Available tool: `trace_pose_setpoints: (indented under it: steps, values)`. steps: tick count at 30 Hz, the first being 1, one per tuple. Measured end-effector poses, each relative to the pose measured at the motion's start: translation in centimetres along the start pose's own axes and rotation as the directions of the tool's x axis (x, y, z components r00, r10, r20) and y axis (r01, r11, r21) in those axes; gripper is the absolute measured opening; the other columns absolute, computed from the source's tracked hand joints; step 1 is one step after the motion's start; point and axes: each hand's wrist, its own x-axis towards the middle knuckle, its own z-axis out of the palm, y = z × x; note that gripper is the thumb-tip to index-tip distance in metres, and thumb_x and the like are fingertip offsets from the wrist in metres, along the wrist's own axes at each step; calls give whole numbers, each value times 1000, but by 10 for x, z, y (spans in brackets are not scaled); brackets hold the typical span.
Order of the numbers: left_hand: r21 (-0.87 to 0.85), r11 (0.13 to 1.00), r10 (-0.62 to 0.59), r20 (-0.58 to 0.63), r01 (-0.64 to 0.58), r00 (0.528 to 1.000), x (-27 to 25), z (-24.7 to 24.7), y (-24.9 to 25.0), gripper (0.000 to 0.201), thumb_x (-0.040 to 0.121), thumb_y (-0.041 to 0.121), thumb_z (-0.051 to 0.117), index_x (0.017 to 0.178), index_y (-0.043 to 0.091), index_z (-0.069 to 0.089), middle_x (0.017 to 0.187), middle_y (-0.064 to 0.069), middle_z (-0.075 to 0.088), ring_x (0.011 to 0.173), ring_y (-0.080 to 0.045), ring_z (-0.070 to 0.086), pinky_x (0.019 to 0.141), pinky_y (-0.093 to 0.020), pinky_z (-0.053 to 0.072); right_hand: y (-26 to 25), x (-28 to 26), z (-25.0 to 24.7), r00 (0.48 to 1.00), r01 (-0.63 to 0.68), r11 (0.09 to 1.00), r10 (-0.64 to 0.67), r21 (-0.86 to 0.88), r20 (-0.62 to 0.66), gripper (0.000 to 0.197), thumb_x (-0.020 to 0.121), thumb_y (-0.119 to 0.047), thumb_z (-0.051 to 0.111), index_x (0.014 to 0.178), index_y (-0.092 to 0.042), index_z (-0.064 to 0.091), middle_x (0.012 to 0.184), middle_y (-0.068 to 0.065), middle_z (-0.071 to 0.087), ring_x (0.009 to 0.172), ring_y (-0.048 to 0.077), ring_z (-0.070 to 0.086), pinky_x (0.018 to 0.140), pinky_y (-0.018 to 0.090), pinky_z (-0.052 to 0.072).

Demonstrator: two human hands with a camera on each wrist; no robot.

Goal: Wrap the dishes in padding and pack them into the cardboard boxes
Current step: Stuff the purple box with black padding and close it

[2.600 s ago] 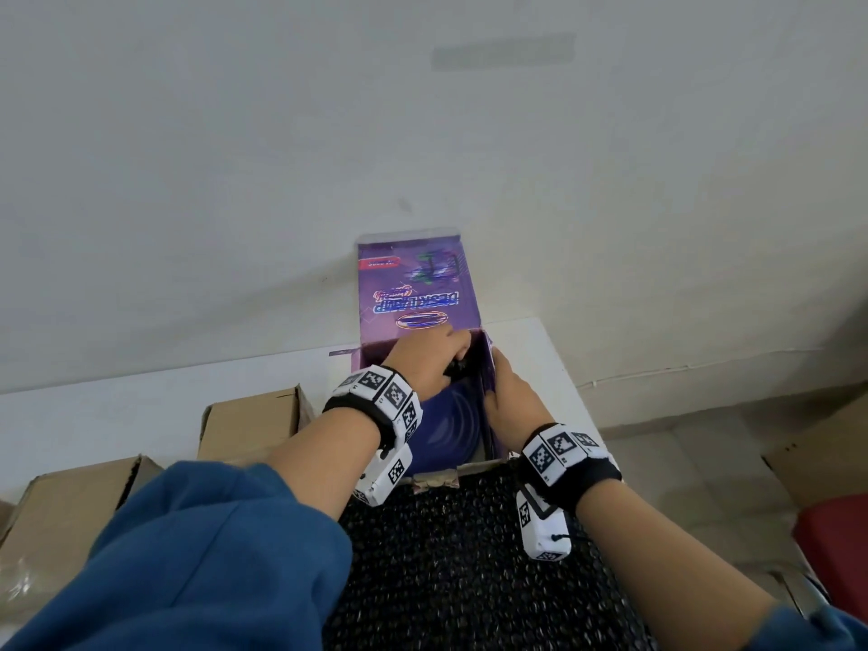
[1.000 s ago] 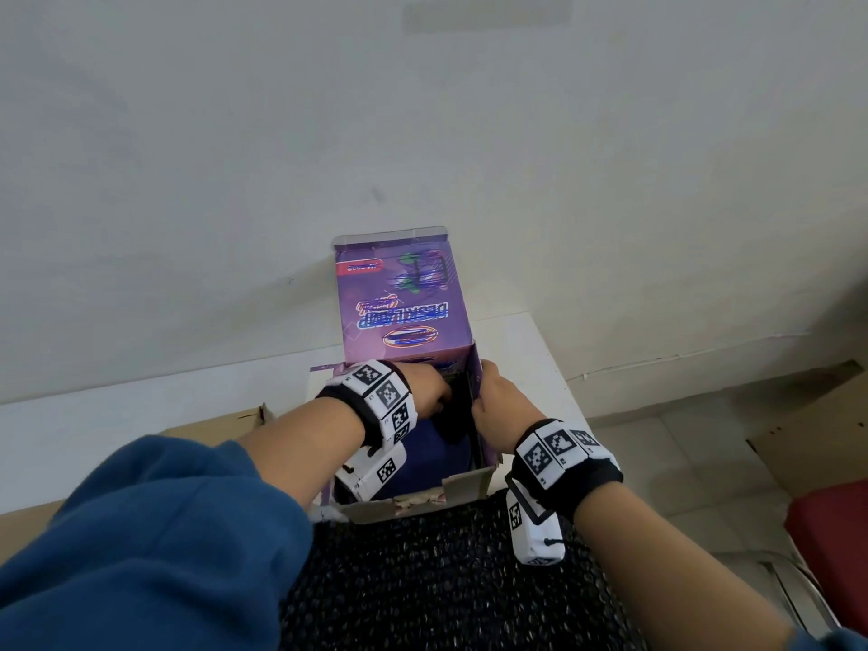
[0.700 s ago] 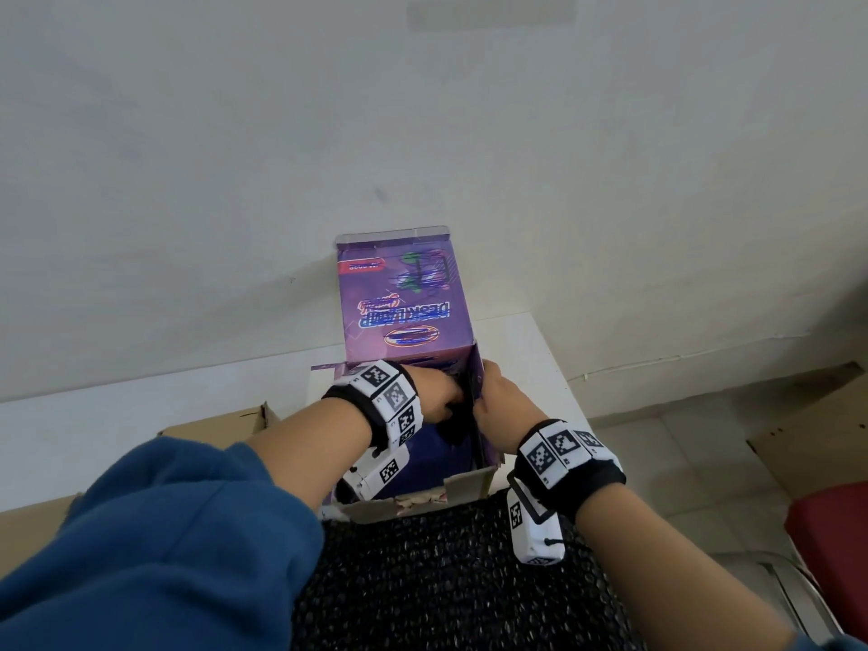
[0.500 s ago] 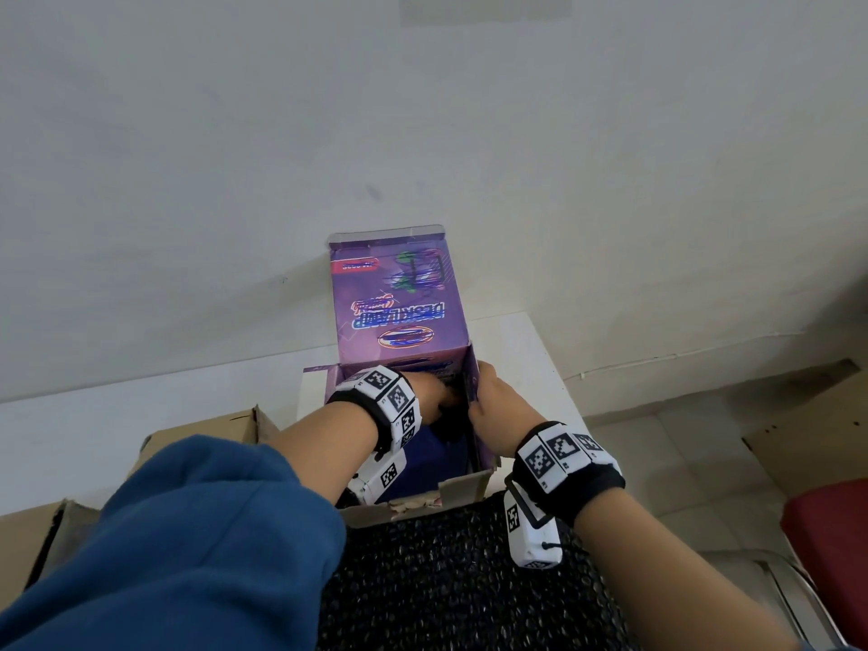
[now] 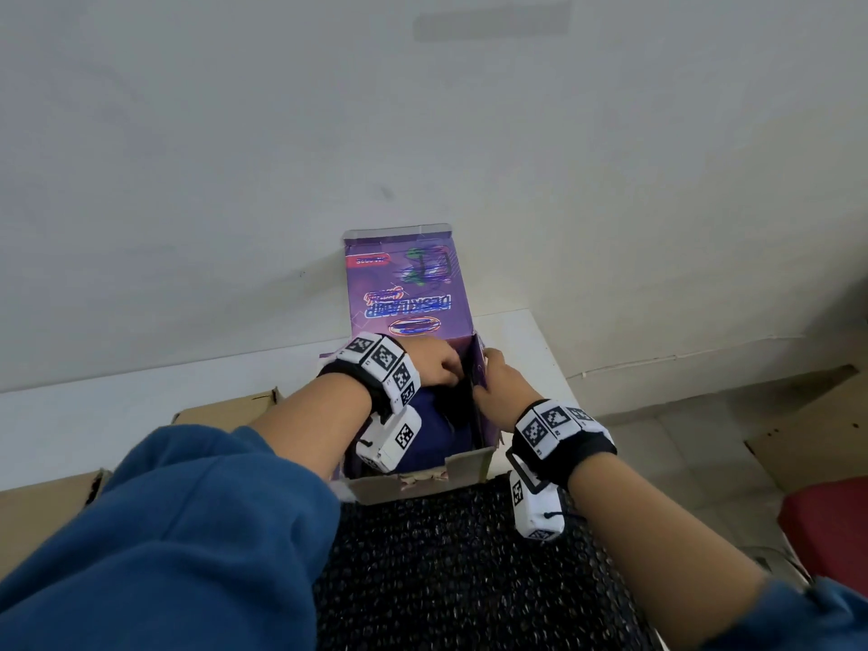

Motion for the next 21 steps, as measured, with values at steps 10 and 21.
trace_pose_setpoints:
  steps: [10,21]
  values:
    - [-214,976,-131,-423,42,896,-118,-6,50,24,93,22,55,114,17,64,116,0,65,108,-16,58,96,-27,43,-5,-66,-44,987,51,978,-80,-203,-136,55,95,-37,47,139,-5,36,138,24,38,126,39,42,104,41,34]
    - [-413,881,-421,-461,231,781,-233,129,106,16,90,23,60,104,20,67,98,7,63,89,-8,57,82,-22,42,37,-191,7,974,226,917,-200,-327,110,28,91,-31,53,109,-10,61,112,14,63,103,30,58,89,34,47]
